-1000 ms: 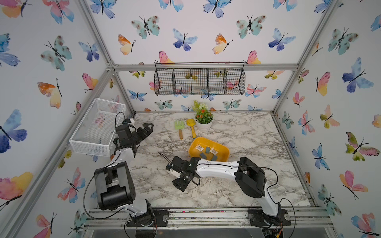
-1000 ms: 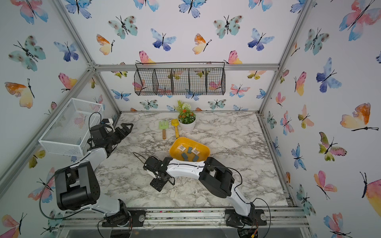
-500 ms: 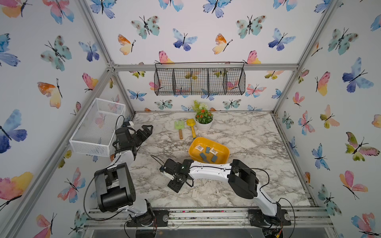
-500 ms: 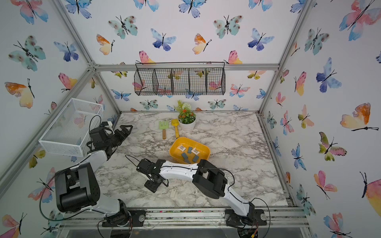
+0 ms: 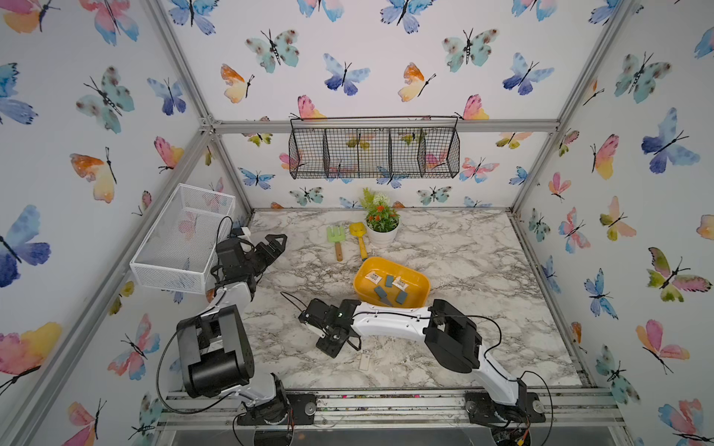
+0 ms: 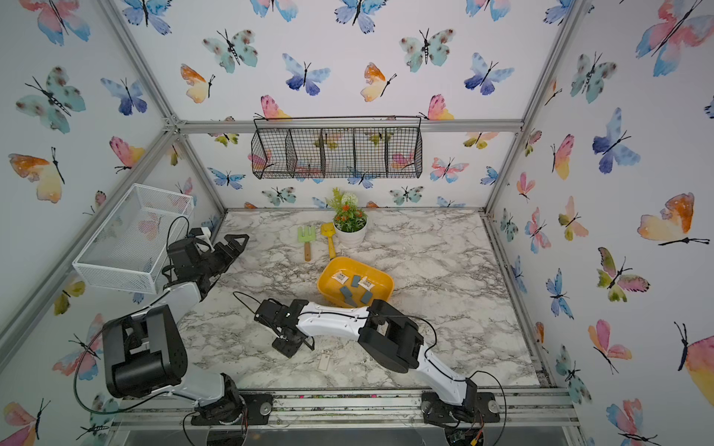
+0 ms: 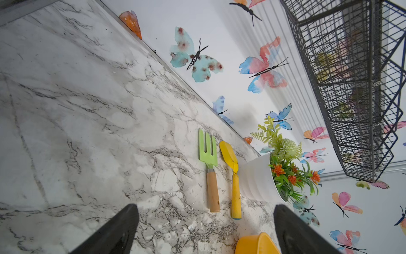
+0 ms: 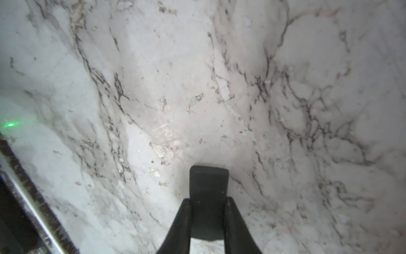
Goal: Put the eraser in the storage box
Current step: Pick up the eraser from the center of the board, then place the eraser in the storage box.
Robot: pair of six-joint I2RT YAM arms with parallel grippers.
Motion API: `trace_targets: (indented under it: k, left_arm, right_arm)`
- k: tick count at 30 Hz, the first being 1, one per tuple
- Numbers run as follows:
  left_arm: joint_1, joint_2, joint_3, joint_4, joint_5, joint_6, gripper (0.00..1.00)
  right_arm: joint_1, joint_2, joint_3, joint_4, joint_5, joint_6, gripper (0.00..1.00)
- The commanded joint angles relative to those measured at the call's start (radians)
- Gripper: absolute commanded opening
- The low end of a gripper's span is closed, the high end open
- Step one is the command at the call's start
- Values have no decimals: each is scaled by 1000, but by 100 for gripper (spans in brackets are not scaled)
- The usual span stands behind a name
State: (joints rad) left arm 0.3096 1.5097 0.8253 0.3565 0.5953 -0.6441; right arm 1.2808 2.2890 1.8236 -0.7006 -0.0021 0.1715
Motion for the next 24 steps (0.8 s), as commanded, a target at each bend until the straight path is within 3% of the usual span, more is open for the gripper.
trace_targets:
  k: [1,7,13,18,24]
  left_arm:
    - [97,-10,3,46,8,-11,98]
    - [61,28,16,218,209,-22,98]
    - [-94,75,112,218,316,82,98]
    - [-232,119,177,207,353,163,98]
    - [-367,192,277,66,322,282,98]
  right_arm:
    - [-23,-67,6,-45,46,-3,21]
    - [-168,-205,34,-58,4,7,21]
    - [-378,-254,43,-70,-85,-1,20]
    - [-463,-224,91,-86,-115,-36,19]
    - [-520,-158,122,-82,-176,-34,18]
